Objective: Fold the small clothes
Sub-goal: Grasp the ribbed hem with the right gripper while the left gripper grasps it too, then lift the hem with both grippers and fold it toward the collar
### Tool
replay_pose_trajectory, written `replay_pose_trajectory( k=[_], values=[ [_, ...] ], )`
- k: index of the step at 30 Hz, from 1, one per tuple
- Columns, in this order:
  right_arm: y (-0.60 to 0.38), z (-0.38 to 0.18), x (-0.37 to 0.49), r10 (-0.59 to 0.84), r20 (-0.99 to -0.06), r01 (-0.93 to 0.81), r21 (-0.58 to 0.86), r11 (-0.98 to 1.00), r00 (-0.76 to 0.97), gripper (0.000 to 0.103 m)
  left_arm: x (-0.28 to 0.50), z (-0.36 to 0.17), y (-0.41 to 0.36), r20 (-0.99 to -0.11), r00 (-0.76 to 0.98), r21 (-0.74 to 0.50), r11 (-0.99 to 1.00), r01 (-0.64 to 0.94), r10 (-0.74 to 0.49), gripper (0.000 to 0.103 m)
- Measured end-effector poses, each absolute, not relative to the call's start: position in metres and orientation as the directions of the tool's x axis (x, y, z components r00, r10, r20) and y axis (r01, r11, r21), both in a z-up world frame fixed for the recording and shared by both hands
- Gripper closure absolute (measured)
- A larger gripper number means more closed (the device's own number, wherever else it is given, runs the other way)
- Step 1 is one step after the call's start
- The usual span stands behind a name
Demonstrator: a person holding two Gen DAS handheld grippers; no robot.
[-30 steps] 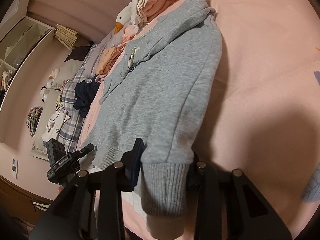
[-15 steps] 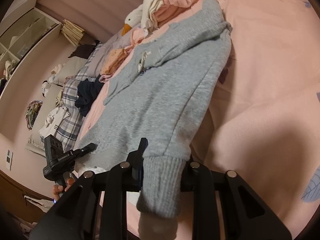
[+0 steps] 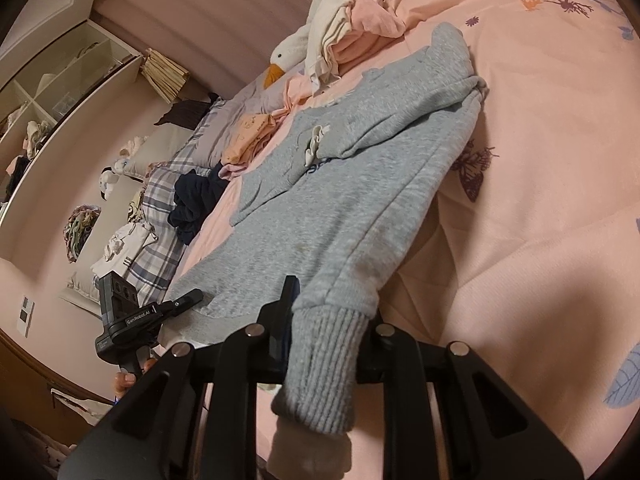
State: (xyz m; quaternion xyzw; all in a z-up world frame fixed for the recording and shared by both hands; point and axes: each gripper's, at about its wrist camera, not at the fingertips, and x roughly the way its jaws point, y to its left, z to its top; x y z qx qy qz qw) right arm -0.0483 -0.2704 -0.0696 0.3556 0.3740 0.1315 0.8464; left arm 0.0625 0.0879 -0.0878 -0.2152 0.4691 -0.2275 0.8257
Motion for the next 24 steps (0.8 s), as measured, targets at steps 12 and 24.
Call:
replay_pose_trajectory(
  k=[12,24],
  values=[
    [-0.272,-0.062,-0.048,0.479,-0.53,0.036,0.696,0.717,0.7,0.083,0.067,-0.081,0.083,-0.665,0.468,-0.561,0.803,0.202,-0.582,0.087],
    [-0.271,-0.045,-0.04,0.466,-0.503,0.004,0.683,0.731,0.728,0.084,0.079,-0.066,0.076,-0.639,0.492,-0.553,0.798,0.241,-0.591,0.087]
  ],
)
